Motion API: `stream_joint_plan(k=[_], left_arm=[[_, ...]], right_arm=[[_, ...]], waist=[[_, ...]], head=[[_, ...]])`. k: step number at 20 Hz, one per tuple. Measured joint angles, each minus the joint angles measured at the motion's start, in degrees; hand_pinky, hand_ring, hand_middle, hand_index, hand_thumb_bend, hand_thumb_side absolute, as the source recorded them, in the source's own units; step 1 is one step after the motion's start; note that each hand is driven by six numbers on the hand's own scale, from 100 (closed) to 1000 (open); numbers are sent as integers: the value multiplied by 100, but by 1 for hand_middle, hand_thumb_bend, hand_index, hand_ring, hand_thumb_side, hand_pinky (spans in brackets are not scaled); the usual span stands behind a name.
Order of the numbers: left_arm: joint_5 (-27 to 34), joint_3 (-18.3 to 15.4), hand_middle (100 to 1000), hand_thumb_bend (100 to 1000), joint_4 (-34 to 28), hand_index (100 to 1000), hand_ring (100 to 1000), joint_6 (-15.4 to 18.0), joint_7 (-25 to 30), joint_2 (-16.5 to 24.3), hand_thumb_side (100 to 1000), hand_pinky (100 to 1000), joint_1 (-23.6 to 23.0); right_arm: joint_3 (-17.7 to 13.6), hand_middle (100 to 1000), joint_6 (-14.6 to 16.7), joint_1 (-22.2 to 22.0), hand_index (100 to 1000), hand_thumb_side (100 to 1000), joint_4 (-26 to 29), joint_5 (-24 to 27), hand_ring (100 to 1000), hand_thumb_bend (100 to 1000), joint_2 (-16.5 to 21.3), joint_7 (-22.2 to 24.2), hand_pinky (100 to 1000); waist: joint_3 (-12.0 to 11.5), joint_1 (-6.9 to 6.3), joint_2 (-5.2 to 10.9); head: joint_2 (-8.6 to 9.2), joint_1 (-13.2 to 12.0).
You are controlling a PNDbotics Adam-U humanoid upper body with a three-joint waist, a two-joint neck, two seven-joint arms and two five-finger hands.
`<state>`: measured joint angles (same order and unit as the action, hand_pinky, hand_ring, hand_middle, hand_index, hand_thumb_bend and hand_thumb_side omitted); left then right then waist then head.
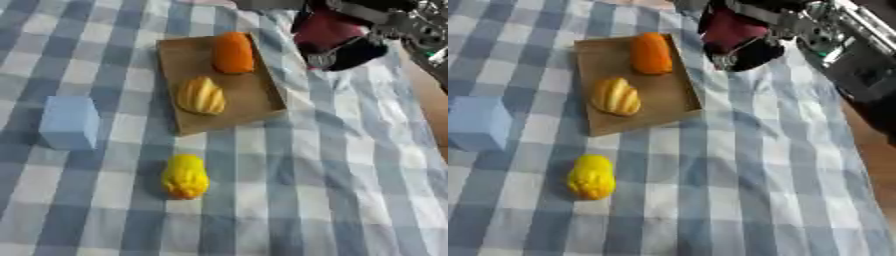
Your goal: Pick up objects on the table and place them in the box.
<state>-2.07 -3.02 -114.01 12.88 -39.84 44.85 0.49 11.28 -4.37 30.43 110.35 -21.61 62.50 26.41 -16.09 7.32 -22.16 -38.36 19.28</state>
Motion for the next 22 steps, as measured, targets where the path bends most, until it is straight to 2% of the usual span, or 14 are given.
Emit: stream_joint_plan(k=[10,18,22], left_arm=[[58,19,730,318,0,758,729,-2,52,0,606,855,58],[100,37,730,320,0,758,729,-3,79,0,604,856,67],[103,38,730,319,0,759,729,13,95,0,604,856,92]], right_arm=[[585,676,107,476,718,202,107,-249,574,100,-185,413,663],[914,675,206,793,721,198,-432,-639,573,100,-548,304,664],[1054,717,255,923,765,215,-645,-698,646,100,-711,252,705]], waist=[[-100,53,1],[-200,74,1],[-228,75,-1]], head=[[-38,50],[-37,85],[-37,119]])
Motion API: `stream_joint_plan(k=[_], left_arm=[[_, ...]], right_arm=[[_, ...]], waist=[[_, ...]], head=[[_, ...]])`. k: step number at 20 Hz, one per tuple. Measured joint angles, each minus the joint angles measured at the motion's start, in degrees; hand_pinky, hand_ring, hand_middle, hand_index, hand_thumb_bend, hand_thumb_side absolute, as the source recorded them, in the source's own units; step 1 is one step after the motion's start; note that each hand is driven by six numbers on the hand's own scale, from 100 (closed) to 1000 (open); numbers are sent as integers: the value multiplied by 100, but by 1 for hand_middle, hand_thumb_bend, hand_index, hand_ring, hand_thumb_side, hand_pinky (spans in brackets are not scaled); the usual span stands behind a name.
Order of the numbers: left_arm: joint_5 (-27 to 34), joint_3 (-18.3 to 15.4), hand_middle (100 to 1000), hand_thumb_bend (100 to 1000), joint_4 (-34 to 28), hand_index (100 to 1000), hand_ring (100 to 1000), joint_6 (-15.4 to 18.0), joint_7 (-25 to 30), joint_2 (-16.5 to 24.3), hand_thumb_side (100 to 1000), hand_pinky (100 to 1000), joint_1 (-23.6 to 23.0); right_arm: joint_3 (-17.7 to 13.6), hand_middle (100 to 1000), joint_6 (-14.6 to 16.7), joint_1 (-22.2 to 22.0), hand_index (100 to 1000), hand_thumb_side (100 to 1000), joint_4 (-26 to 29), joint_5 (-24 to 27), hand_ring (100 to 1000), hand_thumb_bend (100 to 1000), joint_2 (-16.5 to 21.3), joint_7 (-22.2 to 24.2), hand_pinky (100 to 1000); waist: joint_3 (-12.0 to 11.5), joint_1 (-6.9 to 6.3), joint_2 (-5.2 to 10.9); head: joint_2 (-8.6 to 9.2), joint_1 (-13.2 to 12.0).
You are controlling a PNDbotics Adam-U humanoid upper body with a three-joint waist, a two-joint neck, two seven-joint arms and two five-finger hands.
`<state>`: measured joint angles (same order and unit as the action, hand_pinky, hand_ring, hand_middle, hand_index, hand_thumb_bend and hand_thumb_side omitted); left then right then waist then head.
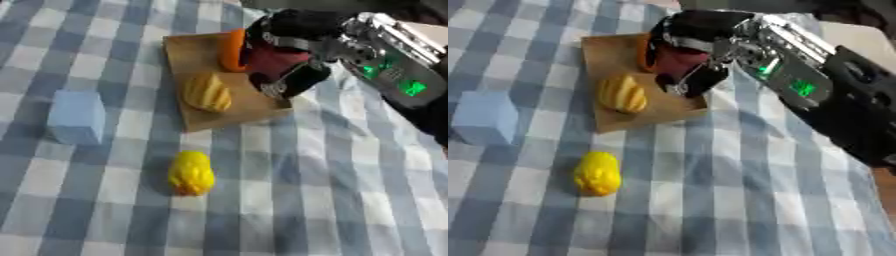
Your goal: Pick up objects on the table and place them in the box.
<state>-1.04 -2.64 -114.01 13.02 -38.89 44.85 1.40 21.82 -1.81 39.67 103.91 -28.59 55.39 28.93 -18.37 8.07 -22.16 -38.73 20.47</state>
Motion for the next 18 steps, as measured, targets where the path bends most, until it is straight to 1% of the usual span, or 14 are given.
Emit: stream_joint_plan(k=[1,2,3,5,6,8,12,18], left_arm=[[1,0,730,319,0,759,729,3,3,0,604,856,1],[1,0,730,319,0,758,729,4,4,0,604,856,2],[1,0,730,319,0,758,729,5,5,0,604,856,8],[1,0,730,319,0,758,729,5,5,0,604,856,9],[1,0,730,319,0,758,729,5,5,0,604,856,9],[4,2,730,319,0,758,729,3,7,0,605,856,15],[15,21,730,319,0,758,729,-5,17,0,604,856,19],[49,31,730,318,0,758,729,-16,28,-1,605,856,20]], right_arm=[[38,748,13,22,791,224,-44,-29,686,100,-37,5,718],[68,781,30,32,817,308,-88,-63,741,100,-70,21,743],[94,790,48,37,825,377,-129,-95,761,100,-95,42,752],[132,826,87,41,851,548,-190,-118,824,100,-138,104,781],[149,852,106,45,866,612,-207,-120,853,100,-157,145,795],[169,894,148,61,889,684,-222,-120,910,100,-181,235,824],[188,907,192,67,893,683,-237,-150,919,100,-219,322,827],[186,898,192,67,889,597,-251,-158,904,100,-257,253,817]], waist=[[-10,0,-1],[-12,0,-2],[-16,0,-4],[-29,0,-8],[-31,0,-9],[-28,1,-10],[-16,2,-10],[-12,11,-10]], head=[[0,11],[0,22],[0,27],[0,30],[0,30],[0,31],[0,31],[0,29]])
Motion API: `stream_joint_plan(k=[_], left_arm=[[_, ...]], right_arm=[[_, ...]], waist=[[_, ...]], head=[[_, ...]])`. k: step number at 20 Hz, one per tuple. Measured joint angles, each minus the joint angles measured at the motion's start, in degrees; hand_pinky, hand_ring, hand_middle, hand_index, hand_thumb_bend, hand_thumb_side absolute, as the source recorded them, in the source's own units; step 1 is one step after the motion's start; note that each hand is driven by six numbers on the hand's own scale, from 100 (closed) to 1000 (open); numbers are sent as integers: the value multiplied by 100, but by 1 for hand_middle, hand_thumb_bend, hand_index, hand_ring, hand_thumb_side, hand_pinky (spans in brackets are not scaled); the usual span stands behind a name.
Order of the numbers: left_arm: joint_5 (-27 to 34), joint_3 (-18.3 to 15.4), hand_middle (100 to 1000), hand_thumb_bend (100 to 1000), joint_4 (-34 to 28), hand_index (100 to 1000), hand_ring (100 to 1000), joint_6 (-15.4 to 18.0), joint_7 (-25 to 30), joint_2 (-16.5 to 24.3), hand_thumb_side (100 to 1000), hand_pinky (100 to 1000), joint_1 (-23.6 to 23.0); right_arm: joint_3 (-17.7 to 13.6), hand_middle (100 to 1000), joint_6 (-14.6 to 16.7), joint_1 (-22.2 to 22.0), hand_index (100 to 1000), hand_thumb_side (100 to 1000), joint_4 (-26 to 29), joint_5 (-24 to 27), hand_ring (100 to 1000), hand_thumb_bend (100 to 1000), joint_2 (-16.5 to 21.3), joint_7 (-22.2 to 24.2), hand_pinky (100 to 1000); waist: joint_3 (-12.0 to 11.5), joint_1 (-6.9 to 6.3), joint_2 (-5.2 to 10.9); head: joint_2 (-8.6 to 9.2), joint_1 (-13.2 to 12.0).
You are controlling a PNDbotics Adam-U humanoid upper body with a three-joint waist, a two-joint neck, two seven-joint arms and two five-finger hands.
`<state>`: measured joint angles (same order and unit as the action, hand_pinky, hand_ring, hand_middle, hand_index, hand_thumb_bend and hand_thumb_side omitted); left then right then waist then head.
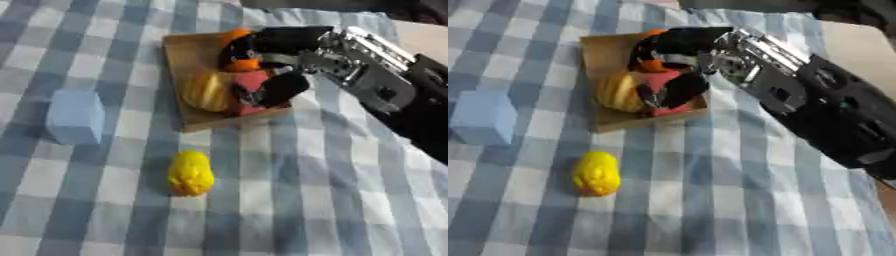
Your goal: Pick up objects on the table and place them in the box.
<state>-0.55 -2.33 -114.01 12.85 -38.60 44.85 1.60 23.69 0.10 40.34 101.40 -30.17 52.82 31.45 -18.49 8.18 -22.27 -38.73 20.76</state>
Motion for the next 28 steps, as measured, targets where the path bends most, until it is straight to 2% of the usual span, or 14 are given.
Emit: stream_joint_plan(k=[3,6,7,8,11,13,17,20,24,28], left_arm=[[3,0,730,318,0,758,729,0,1,-1,605,856,0],[3,0,730,318,0,758,729,0,1,-3,604,856,-1],[3,0,730,318,0,758,729,0,1,-3,604,857,-2],[3,0,730,319,0,758,729,0,0,-3,603,857,-4],[1,-1,730,319,0,759,730,2,-2,-3,601,857,-15],[-5,-2,730,318,0,759,730,3,-5,-3,602,857,-55],[-22,-3,732,320,0,761,730,0,-9,-3,604,857,-91],[-25,-1,733,321,0,767,732,-13,4,-1,603,858,-98],[-79,4,736,330,0,791,735,-61,62,27,596,860,-71],[-287,67,737,345,0,833,737,-200,206,204,580,859,8]], right_arm=[[-5,889,-11,-1,886,555,0,8,893,100,-17,-77,810],[-87,877,-65,-10,883,461,104,96,874,100,-18,-193,800],[-142,875,-95,-20,883,596,200,150,864,100,-18,-247,796],[-210,866,-133,-43,882,383,332,218,856,100,-17,-309,793],[-499,853,-272,-110,882,321,842,533,834,100,22,-565,787],[-720,847,-243,-120,877,278,1065,790,823,100,118,-802,785],[-1051,829,137,-338,870,281,1206,1159,795,100,372,-1225,773],[-1210,823,540,-664,868,235,1229,1237,786,100,523,-1467,771],[-1498,803,1006,-1144,860,228,1235,1270,768,100,614,-1864,762],[-1769,796,1215,-1546,855,220,1235,1284,755,100,616,-2218,755]], waist=[[1,0,4],[15,-1,7],[23,-2,8],[41,-5,10],[99,-31,22],[153,-45,50],[252,-69,85],[316,-120,111],[421,-197,163],[506,-255,211]], head=[[0,-3],[0,-11],[0,-19],[0,-27],[-3,-55],[-6,-72],[-56,-119],[-79,-143],[-155,-98],[-216,-79]])
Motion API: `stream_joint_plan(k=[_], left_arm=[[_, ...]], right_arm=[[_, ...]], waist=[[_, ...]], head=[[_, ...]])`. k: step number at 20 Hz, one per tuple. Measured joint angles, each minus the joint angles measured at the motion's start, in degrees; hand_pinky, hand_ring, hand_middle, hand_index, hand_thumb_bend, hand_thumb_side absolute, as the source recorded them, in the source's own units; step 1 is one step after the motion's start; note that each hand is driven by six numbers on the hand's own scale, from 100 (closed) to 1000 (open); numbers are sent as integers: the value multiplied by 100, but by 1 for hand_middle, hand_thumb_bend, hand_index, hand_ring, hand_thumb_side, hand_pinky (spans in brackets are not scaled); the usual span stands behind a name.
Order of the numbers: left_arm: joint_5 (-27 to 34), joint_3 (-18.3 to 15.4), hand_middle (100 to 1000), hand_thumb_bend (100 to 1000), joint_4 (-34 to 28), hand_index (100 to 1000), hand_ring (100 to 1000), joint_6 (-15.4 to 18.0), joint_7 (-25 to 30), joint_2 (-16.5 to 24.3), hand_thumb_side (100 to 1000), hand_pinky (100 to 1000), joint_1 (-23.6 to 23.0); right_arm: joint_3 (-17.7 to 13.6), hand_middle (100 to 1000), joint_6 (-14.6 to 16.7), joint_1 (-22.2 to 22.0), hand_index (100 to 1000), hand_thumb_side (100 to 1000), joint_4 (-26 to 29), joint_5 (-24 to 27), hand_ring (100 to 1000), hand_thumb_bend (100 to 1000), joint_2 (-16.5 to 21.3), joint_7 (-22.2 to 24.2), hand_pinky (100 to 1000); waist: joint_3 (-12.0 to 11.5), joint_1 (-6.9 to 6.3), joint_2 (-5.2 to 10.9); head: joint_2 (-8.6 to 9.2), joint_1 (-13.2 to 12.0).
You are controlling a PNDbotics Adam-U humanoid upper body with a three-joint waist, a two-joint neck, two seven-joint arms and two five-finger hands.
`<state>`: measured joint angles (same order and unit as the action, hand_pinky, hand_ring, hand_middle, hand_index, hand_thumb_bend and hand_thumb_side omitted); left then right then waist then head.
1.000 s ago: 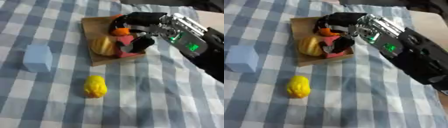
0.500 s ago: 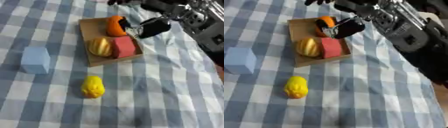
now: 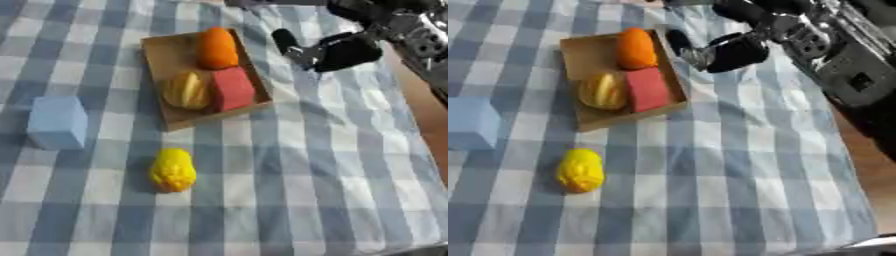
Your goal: Pick up objects on the table and place them in the box.
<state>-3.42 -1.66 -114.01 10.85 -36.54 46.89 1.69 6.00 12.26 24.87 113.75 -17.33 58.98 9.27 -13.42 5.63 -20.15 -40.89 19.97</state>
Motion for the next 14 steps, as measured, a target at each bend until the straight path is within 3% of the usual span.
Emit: stream_joint_plan(k=[8,14], left_arm=[[-751,337,755,379,0,882,759,-708,905,749,501,868,248],[-1257,625,789,452,-1,911,802,-1362,2052,1327,452,899,392]], right_arm=[[-356,787,125,-546,849,208,1,26,741,100,-93,-587,748],[-422,779,130,-708,845,221,1,6,729,100,-191,-792,743]], waist=[[146,-116,124],[169,-204,159]], head=[[-150,-11],[-287,-223]])
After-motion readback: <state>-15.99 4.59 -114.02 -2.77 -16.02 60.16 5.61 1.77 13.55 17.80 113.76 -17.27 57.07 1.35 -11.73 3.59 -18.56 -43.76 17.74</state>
